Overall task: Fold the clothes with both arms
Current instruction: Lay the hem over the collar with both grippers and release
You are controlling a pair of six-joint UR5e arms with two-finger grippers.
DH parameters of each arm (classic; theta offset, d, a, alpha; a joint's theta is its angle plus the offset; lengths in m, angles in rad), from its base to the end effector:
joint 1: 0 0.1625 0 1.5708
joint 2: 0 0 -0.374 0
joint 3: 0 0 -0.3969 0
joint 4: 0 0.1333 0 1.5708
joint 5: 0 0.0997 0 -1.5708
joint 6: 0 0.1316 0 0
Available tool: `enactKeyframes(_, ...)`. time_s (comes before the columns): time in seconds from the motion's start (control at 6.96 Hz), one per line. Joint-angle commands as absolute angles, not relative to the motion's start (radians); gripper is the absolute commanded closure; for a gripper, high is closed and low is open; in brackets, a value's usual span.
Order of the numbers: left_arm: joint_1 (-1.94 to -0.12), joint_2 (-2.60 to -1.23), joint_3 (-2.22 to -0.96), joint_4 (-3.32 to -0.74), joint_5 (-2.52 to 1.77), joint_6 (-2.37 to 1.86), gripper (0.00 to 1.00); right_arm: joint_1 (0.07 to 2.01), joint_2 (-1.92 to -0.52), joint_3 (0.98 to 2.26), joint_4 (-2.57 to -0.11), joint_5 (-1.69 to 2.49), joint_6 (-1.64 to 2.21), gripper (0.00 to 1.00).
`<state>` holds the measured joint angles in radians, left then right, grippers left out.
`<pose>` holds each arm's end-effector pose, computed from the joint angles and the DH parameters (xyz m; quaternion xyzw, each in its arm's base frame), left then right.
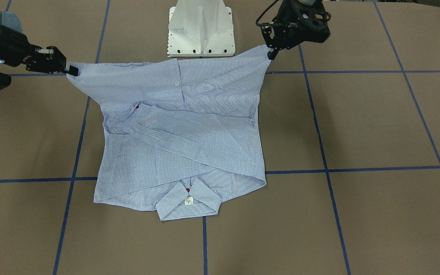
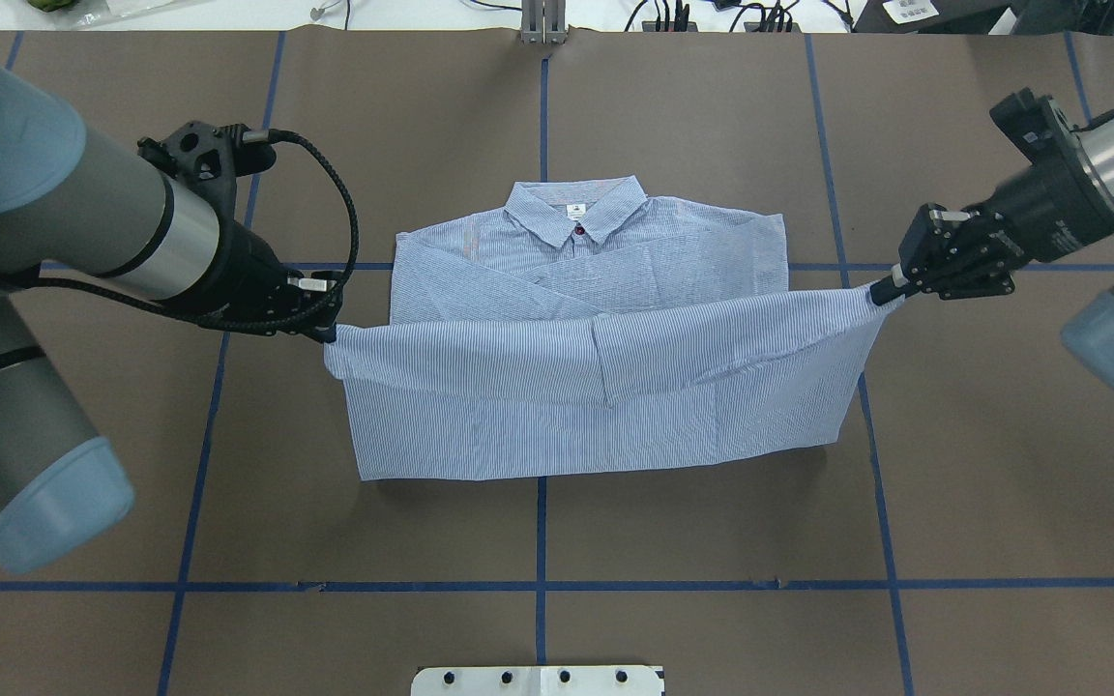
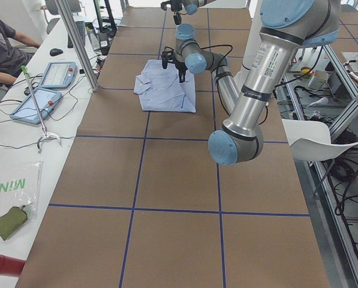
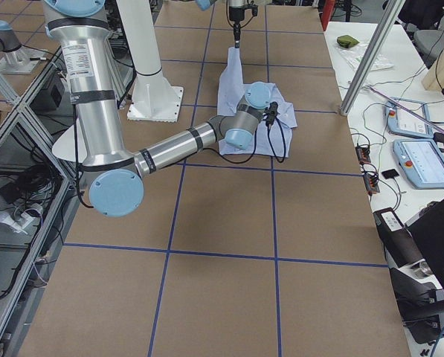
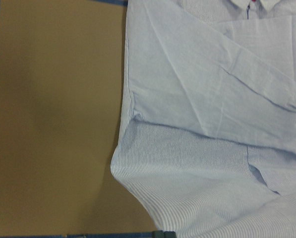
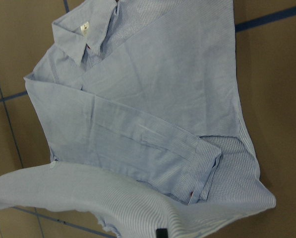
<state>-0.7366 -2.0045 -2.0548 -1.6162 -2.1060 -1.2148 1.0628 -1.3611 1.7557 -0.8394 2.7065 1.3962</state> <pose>0.3616 -0.4173 0.1694 0.0318 0.5034 -0.0414 0.8625 -0.2491 -0.4762 0.3096 -0.1095 -0.6303 0.0471 0.7671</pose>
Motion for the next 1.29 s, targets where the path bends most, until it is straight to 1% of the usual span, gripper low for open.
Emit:
enactKeyframes(0.0,-0.791,-2.037,-1.875,-1.787,-2.129,-1.209,1.00,1.081,-1.231,1.604,-0.841,2.679,1.396,1.00)
enactKeyframes(0.14,-0.819,-2.075,-1.817,-1.789,-2.129,-1.206,1.00,1.081,-1.183,1.547,-0.841,2.657,1.394,1.00)
enactKeyframes(0.43,-0.833,-2.092,-1.699,-1.918,-2.129,-1.207,1.00,1.075,-1.090,1.427,-0.839,2.622,1.393,1.00)
enactKeyframes(0.72,-0.833,-2.114,-1.564,-2.059,-2.129,-1.209,1.00,1.065,-1.091,1.388,-0.839,2.612,1.367,1.00)
enactKeyframes(1.15,-0.831,-2.115,-1.435,-2.199,-2.128,-1.209,1.00,1.022,-1.100,1.333,-0.838,2.547,1.365,1.00)
